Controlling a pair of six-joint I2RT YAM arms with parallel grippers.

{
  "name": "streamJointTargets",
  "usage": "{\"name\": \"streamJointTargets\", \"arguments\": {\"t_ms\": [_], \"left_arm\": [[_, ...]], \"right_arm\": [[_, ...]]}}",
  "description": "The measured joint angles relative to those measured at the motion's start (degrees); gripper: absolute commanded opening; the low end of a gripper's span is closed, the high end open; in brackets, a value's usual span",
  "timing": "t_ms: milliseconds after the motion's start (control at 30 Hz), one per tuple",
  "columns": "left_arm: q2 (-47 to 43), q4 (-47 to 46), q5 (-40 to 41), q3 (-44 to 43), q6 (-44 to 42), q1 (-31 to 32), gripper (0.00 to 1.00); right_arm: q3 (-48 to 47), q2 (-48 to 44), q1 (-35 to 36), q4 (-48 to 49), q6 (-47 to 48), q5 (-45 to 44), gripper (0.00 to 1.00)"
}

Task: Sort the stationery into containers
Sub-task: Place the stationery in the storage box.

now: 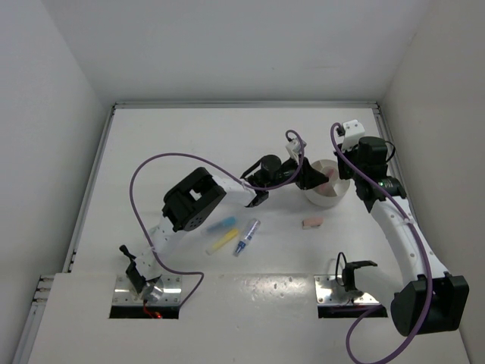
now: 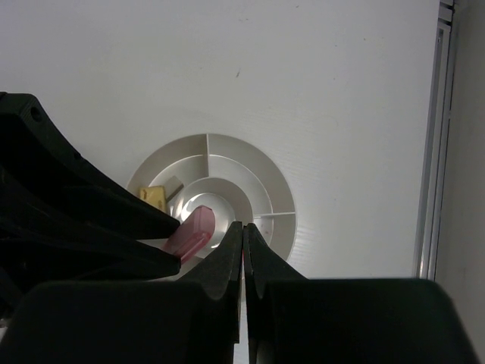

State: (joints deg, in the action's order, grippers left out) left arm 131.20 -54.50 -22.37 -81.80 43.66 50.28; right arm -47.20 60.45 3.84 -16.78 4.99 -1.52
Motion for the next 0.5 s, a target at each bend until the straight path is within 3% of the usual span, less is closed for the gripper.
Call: {"name": "streamJointTargets", "arguments": {"t_ms": [500], "left_arm": [[0.0,-1.4,0.8,0.7,-1.1,0.0,0.4]], "right_arm": [[0.0,0.0,0.0,0.0,0.0,0.0,0.0]]}}
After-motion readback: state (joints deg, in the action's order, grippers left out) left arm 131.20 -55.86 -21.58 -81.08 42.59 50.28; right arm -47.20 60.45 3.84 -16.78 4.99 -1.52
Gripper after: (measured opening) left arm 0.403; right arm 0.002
